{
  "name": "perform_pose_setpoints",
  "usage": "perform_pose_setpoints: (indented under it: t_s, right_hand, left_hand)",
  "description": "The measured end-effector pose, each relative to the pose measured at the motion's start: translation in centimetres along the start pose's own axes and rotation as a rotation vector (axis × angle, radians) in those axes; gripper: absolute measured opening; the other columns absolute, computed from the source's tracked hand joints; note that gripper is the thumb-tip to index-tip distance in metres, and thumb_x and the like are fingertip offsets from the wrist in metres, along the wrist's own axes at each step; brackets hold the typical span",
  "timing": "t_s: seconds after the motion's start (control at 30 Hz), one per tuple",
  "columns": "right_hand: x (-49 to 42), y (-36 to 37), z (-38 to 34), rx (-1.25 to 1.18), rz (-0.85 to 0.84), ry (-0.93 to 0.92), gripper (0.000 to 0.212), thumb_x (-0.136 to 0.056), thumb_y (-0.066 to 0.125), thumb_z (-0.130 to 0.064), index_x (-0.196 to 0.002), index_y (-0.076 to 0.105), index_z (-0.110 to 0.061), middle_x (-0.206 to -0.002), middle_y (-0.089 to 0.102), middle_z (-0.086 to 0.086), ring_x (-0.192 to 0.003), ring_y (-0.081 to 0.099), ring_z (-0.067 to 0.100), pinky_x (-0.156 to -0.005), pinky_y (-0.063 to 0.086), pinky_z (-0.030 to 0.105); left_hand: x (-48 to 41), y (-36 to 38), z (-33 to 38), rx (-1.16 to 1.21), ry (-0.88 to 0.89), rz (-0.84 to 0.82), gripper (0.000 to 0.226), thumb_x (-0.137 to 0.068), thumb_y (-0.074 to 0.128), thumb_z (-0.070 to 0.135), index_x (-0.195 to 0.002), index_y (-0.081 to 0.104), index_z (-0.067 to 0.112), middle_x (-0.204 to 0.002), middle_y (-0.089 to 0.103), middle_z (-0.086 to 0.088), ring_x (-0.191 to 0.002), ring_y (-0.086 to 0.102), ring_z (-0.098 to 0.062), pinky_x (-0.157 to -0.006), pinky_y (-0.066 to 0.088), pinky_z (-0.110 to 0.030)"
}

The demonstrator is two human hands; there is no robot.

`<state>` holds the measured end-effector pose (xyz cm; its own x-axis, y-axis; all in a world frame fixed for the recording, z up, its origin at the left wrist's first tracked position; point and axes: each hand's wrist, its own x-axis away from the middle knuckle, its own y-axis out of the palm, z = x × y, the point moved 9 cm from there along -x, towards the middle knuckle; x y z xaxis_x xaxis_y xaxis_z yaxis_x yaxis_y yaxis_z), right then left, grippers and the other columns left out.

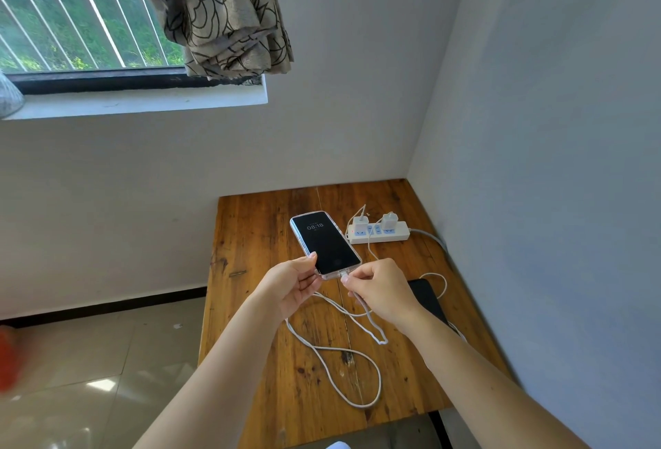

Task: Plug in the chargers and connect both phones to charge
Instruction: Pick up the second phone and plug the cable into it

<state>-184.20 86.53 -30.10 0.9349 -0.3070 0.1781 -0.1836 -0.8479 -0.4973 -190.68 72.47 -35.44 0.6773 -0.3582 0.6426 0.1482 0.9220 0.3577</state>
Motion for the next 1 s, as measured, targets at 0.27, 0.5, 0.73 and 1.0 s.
perform_pose_setpoints:
  t_s: [0.27,0.5,0.73,1.0]
  right_hand:
    - [0.03,-0.06,0.09,-0.01,-0.006,-0.002,0.016,-0.089,0.063,-0.023,-0.078,0.073,-0.016,-0.068,0.069,-0.005,-0.068,0.068,0.011,-0.059,0.051,0.016]
    - [0.09,-0.15,0.18,0.001,-0.007,-0.005,0.016,-0.089,0.063,-0.023,-0.077,0.072,-0.018,-0.068,0.069,-0.005,-0.069,0.068,0.011,-0.061,0.053,0.018]
    - [0.21,-0.24,0.12,0.01,-0.003,-0.005,0.017,-0.089,0.063,-0.022,-0.079,0.074,-0.013,-0.07,0.07,0.001,-0.069,0.068,0.014,-0.062,0.053,0.02]
    - [0.23,-0.26,-0.16,0.039,-0.01,-0.015,0.02,-0.088,0.063,-0.023,-0.078,0.074,-0.011,-0.069,0.071,0.001,-0.068,0.068,0.016,-0.067,0.056,0.028]
  left_hand:
    - [-0.05,0.1,-0.07,-0.012,-0.001,0.006,0.025,-0.087,0.064,0.015,-0.11,0.061,0.004,-0.103,0.07,-0.018,-0.078,0.067,-0.021,-0.063,0.055,-0.023]
    - [0.02,0.17,-0.2,-0.008,-0.005,0.006,0.023,-0.087,0.065,0.015,-0.107,0.061,0.004,-0.098,0.07,-0.017,-0.075,0.067,-0.021,-0.058,0.056,-0.022]
    - [0.14,0.31,-0.16,-0.008,0.004,-0.008,0.022,-0.087,0.064,0.015,-0.107,0.06,0.007,-0.103,0.071,-0.019,-0.081,0.068,-0.022,-0.059,0.057,-0.022]
    - [0.09,0.4,-0.23,-0.014,-0.006,-0.027,0.027,-0.089,0.062,0.015,-0.112,0.06,0.003,-0.101,0.07,-0.018,-0.079,0.067,-0.02,-0.061,0.057,-0.022]
